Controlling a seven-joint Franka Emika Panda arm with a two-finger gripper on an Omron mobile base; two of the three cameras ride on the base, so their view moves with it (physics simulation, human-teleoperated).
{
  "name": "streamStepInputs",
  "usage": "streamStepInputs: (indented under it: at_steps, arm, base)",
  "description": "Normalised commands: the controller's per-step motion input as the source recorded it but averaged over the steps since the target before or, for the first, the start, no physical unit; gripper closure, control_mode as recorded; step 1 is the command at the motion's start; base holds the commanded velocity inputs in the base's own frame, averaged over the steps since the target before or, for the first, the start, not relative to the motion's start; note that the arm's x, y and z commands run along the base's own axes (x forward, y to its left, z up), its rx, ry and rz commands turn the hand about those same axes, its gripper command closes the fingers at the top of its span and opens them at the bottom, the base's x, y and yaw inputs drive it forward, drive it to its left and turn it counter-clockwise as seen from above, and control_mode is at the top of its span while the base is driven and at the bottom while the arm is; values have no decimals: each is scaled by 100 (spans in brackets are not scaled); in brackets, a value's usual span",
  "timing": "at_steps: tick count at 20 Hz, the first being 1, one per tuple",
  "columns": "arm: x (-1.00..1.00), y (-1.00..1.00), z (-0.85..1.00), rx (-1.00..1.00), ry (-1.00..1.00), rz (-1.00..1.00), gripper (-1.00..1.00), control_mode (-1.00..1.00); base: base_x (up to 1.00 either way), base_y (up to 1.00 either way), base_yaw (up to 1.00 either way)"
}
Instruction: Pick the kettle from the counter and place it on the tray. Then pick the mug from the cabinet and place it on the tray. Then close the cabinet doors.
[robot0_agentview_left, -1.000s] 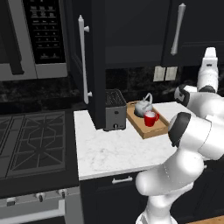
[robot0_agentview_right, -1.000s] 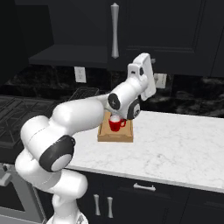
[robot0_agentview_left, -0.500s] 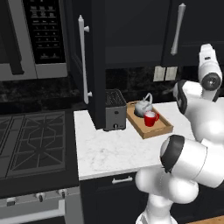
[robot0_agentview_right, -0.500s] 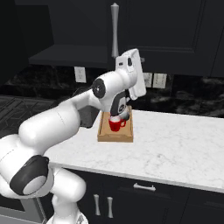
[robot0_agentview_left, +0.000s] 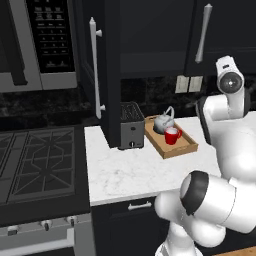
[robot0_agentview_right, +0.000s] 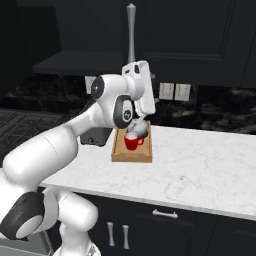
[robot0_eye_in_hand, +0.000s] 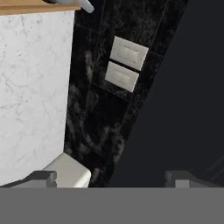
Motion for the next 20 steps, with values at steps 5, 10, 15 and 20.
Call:
streamStepInputs:
  at_steps: [5,10,15,20]
  arm:
    - [-4,12,-22,-8,5,0,-100,-100]
    - [-51,46,-6,-15,0,-4,-100,-100]
    - [-50,53,5,-18,0,-19,-100,-100]
    - [-42,54,21,-22,2,-26,-100,-100]
  base:
    - [0,0,0]
    - [0,0,0]
    - [0,0,0]
    - [0,0,0]
